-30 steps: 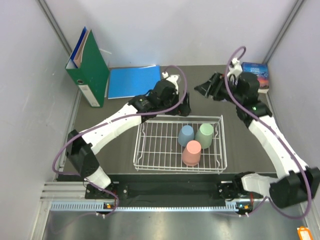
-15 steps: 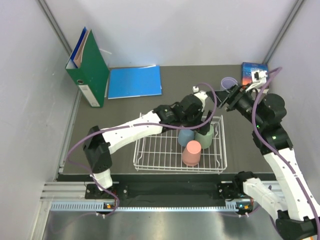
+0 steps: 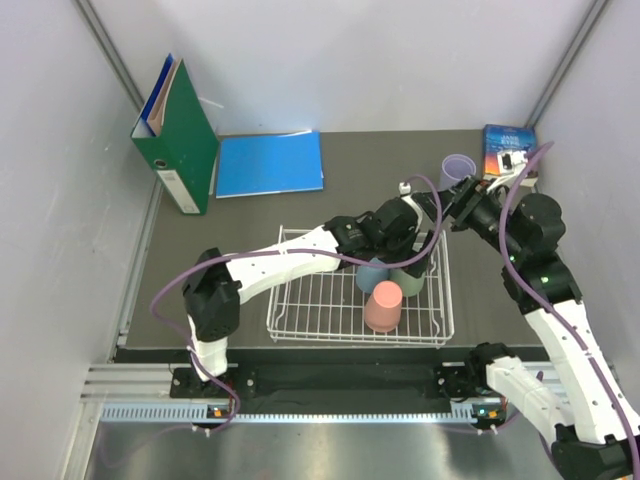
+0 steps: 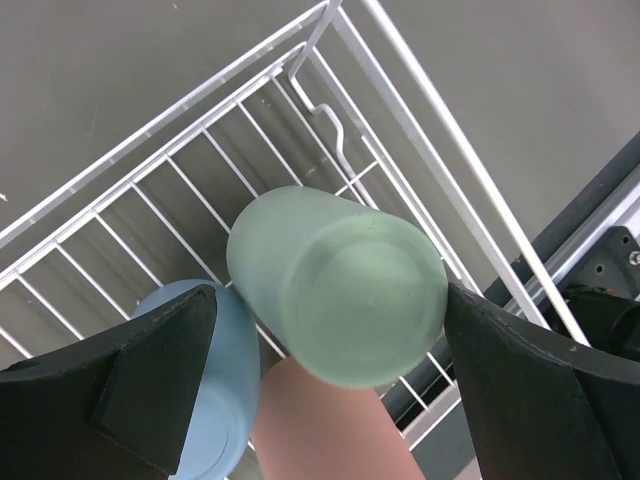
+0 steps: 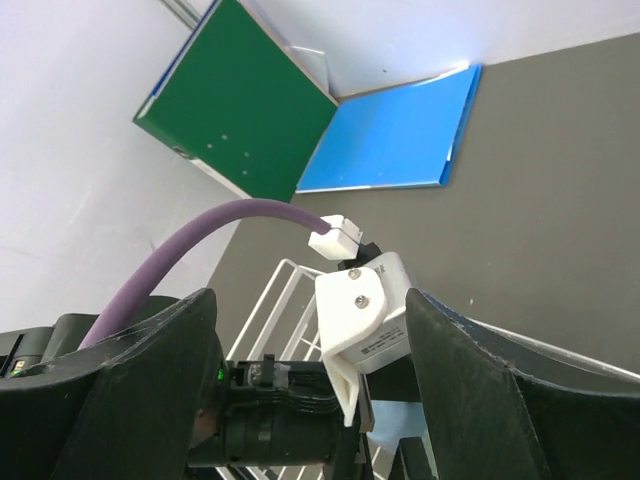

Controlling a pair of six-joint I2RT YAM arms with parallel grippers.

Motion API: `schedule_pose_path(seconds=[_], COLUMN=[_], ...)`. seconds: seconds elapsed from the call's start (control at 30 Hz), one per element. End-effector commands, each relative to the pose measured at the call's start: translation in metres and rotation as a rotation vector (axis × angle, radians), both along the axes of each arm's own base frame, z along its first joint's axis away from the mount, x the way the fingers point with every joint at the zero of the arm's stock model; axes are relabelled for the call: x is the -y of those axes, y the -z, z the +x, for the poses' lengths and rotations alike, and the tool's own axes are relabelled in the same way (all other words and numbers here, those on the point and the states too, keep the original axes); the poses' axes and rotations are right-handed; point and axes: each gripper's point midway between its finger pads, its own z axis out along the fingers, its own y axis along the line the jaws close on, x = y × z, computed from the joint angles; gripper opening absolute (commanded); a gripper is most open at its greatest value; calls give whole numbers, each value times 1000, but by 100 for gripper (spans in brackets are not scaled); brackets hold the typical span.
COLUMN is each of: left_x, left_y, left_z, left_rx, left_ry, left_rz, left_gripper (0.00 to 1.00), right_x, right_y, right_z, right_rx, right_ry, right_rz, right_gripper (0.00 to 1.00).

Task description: Unload the cups from the dish rack

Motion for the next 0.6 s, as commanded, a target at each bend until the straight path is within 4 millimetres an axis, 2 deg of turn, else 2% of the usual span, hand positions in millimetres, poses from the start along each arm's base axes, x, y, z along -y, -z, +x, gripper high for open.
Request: schedule_pose_path(seconds=[0.0, 0.1, 0.2, 0.33, 0.37, 0.47, 0.53, 0.57], left_x=[14, 11, 9, 4, 3, 0, 0, -2], left_y=[4, 10, 9, -1, -3, -13, -20, -21], left_z=[2, 4, 6, 10, 10, 11, 10, 10], left_rx=[13, 17, 31, 64, 69, 93, 100, 102], left_ry=[23, 17, 5, -9, -8, -7, -2, 0], left_rz=[-9, 13, 23, 18, 17, 7, -2, -1], left_gripper=[99, 99, 94, 79, 69, 54, 48, 41], right_x=[-2, -4, -5, -5, -6, -6, -6, -6], right_y=[-1, 4, 5, 0, 0, -6, -8, -10], right_z=[-1, 2, 5, 8, 9, 9, 9, 8], right_rx=[16, 5, 2, 16, 16, 28, 32, 37], right_ry=[-14, -17, -19, -17, -19, -19, -19, -19], right_rz=[4, 3, 2, 7, 9, 19, 22, 24], right_gripper=[77, 76, 76, 76, 76, 75, 76, 75])
